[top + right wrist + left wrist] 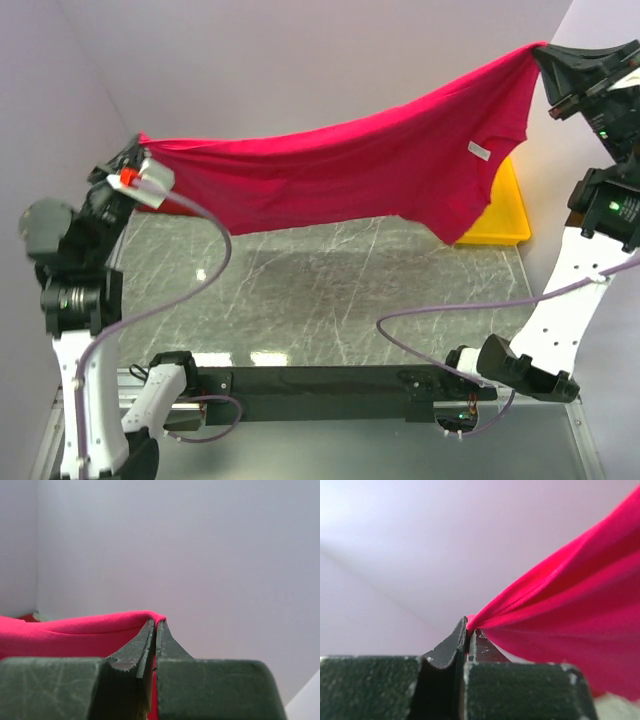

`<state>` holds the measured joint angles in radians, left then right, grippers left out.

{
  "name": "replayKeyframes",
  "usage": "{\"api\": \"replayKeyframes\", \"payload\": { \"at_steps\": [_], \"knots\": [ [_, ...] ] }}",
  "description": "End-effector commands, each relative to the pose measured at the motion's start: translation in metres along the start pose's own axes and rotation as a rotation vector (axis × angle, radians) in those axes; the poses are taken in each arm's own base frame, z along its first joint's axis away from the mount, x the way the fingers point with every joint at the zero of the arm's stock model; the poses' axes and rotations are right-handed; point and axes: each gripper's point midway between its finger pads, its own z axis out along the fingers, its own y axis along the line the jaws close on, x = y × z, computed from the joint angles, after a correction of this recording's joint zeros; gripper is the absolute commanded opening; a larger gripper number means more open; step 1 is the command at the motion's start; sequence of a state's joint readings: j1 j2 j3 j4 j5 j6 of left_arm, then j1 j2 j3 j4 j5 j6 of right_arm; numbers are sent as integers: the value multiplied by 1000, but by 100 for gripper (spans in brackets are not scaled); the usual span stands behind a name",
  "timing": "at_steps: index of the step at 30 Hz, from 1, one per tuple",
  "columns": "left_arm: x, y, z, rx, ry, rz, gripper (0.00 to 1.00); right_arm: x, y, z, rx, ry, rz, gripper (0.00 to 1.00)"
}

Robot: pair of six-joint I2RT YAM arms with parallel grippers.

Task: Fold and stack the t-shirts
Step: Flatten the tshirt out

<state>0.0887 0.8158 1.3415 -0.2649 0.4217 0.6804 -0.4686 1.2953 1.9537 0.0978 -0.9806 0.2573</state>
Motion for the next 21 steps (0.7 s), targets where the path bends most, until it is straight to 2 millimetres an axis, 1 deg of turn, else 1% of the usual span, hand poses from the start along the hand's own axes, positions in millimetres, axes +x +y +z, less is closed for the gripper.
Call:
{"api": "replayKeyframes", "payload": {
  "at_steps": [1, 3, 4, 5, 6, 7, 9, 12, 13, 14, 15, 16, 17, 18, 19, 20, 21],
  "knots": [
    [-76, 64, -41, -261, -167, 157, 0, -96, 42, -13, -21, -192, -119, 0],
    [-90, 78, -54, -332, -193, 166, 0, -121, 48, -19, 9, -250, -150, 0],
    [-105, 86, -65, -380, -229, 177, 0, -134, 53, -22, 17, -275, -169, 0],
    [-107, 88, -69, -392, -232, 172, 0, -144, 57, -24, 27, -294, -183, 0],
    [-116, 94, -75, -422, -257, 178, 0, -153, 58, -26, 47, -319, -190, 0],
    [-123, 97, -81, -440, -275, 180, 0, -164, 64, -28, 44, -340, -199, 0],
    [-128, 101, -89, -474, -289, 172, 0, -171, 65, -30, 50, -356, -194, 0],
    [-122, 106, -93, -521, -276, 150, 0, -165, 67, -29, 35, -340, -163, 0],
    [-109, 103, -88, -521, -244, 140, 0, -146, 59, -26, 35, -306, -108, 0],
    [-102, 100, -84, -511, -228, 127, 1, -137, 58, -25, 24, -288, -77, 0],
    [-86, 91, -76, -484, -198, 103, 0, -125, 57, -24, 8, -264, -46, 0],
    [-76, 84, -68, -455, -181, 90, 0, -100, 48, -20, 5, -214, 3, 0],
    [-68, 79, -64, -440, -167, 70, 0, -88, 45, -19, 5, -186, 29, 0],
    [-46, 65, -52, -405, -137, 27, 1, -68, 45, -15, -5, -144, 91, 0],
    [-34, 55, -44, -375, -122, 12, 1, -38, 35, -11, 9, -96, 96, 0],
    [-23, 46, -38, -351, -106, -10, 0, -24, 35, -11, 17, -71, 104, 0],
    [2, 29, -28, -313, -69, -58, 1, 2, 42, -4, -1, -19, 169, 0]
  ]
}}
